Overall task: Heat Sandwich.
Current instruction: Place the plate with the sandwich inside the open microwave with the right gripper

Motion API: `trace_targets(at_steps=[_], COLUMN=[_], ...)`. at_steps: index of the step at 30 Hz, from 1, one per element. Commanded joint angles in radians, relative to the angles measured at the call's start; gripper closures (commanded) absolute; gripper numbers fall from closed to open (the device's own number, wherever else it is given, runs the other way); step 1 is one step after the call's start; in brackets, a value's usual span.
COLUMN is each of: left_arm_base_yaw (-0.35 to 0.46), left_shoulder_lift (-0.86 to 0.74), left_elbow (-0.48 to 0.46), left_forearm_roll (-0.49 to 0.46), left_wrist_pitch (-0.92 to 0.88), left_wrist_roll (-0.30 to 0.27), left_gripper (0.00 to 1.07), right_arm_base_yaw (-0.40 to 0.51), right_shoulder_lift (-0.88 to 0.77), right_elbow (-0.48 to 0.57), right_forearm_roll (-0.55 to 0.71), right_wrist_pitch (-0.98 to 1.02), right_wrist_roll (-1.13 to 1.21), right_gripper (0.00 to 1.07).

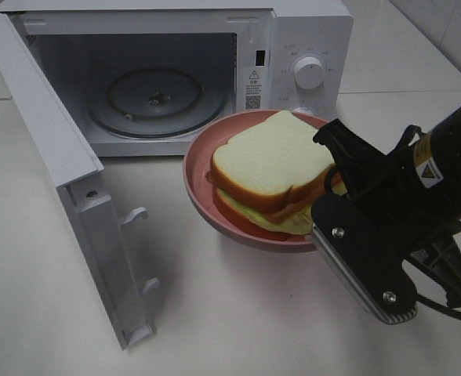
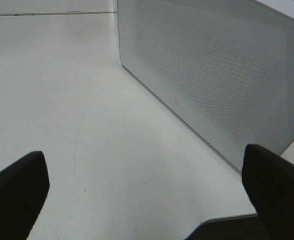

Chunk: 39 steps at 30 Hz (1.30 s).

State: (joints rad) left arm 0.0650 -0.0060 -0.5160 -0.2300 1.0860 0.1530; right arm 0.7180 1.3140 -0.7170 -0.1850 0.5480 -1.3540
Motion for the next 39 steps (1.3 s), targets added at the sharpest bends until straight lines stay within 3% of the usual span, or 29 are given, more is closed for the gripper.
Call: trace_targets(at_steps=[1,16,39], left_arm_base_yaw=[0.005,0.005,0.005], left_shoulder_lift=[-0.021,-0.021,-0.021], left_elbow=[0.001,0.001,0.001], left_forearm_roll=[-0.01,-0.01,-0.01], left_wrist_pitch=[-0.008,-0.008,-0.008], left_wrist_roll=[0.0,0.0,0.0], left_gripper=[0.09,0.09,0.09], right_arm_base_yaw=[-0.006,-0.007,-0.005], right_shoulder_lift=[-0.007,0.078,0.291], right_elbow=[0.002,-0.005,-0.173], right_forearm_roll=[0.012,0.013,0.015], right_wrist_pitch=[-0.037,-0.151,-0.277], right_wrist_roll=[-0.025,-0.015,-0.023], right_gripper=[1.07,1.07,1.07])
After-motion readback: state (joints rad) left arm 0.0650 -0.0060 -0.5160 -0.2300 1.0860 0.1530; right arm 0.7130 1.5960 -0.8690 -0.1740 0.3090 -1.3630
